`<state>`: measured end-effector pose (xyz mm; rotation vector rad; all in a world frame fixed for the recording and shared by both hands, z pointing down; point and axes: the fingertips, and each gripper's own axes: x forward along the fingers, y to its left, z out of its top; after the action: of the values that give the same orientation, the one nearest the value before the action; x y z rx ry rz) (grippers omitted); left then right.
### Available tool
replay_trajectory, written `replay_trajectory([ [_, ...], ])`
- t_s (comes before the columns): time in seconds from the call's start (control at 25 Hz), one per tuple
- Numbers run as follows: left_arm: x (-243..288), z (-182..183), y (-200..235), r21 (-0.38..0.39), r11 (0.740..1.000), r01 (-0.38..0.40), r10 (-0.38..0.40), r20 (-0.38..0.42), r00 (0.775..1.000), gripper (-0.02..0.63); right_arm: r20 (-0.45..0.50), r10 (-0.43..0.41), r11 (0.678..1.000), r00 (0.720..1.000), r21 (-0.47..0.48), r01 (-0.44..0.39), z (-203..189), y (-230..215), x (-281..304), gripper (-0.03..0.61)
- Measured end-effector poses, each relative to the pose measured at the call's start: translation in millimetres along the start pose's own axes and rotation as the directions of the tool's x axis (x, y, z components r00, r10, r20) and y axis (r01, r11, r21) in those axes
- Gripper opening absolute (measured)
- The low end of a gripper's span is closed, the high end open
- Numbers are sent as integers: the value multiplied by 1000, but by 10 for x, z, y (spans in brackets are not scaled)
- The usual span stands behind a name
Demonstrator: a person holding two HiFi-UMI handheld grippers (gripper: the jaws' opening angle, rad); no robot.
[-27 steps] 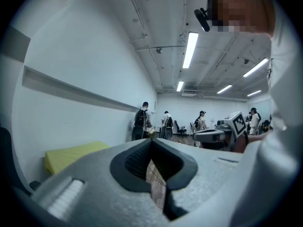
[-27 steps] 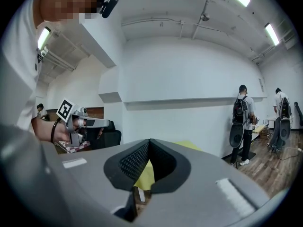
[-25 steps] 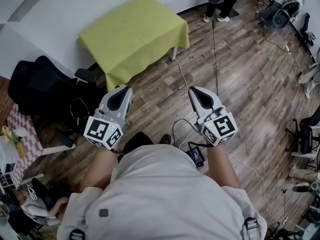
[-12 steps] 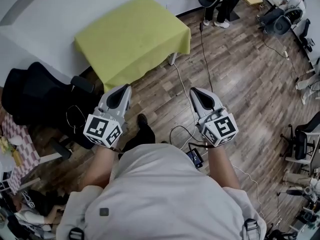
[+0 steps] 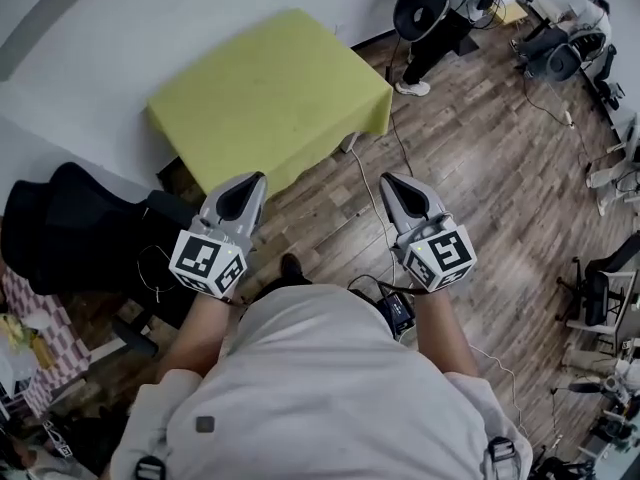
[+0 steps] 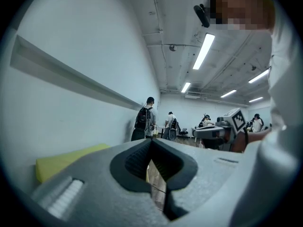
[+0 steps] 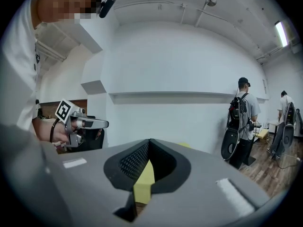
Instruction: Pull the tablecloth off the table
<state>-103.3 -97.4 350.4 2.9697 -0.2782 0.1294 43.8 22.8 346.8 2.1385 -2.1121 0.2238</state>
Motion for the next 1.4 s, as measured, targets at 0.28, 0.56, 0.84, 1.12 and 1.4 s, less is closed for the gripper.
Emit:
replay_trajectory([
  [0.28,231,84,460,-19,1000,6,-6,6,1000,3,-26,0,1000,1000,-4,0,62,-101,477,11],
  [0.56,533,130,744,-16,999,-40,40,-3,999,5,-24,50,999,998,12,-49,76,-412,907,11],
  [0.84,982,185,1062,-15,986,-166,166,-8,986,4,-6,182,983,983,10,-181,152,-932,1531,11],
  [1.12,1718,160,1256,-22,956,-292,292,-6,956,5,-19,308,951,951,-27,-309,223,-1674,2046,11],
  [1.4,2289,78,1288,-48,909,-414,414,-9,910,4,-86,428,900,899,-44,-433,124,-2376,2393,11],
])
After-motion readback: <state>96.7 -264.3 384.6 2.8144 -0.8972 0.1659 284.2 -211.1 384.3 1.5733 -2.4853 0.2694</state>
